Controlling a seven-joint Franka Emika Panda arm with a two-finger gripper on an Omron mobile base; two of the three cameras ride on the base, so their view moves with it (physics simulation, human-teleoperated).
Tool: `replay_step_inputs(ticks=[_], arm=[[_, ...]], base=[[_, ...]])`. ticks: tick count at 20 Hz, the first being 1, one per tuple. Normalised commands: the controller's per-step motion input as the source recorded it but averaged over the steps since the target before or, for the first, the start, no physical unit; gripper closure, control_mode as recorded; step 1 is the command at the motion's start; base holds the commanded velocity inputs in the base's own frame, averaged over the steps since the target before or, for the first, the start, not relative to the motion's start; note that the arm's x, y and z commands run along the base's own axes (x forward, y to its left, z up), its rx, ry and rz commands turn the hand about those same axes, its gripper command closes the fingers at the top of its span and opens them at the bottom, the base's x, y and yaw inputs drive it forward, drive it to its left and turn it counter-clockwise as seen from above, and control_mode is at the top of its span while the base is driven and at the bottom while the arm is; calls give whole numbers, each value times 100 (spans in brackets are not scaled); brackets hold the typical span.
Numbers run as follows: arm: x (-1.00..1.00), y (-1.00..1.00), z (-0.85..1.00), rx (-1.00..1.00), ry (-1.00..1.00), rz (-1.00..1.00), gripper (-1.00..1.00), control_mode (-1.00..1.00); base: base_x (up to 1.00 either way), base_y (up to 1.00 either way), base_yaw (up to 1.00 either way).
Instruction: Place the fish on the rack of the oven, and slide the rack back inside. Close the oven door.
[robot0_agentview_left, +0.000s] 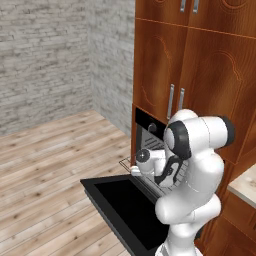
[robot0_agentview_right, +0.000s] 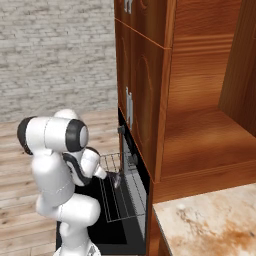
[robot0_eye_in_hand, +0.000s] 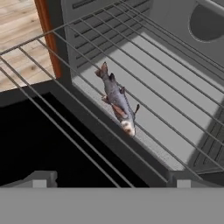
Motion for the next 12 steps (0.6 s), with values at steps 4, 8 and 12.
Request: replay_step_inputs(ticks=[4,8,12], arm=[[-42,20,18,-8,0,17,-100,-100],[-33,25,15,-10,0,21,-100,-100],[-26,27,0,-12,0,21,-100,-100]], base=[[0,0,0],[0,0,0],[0,0,0]])
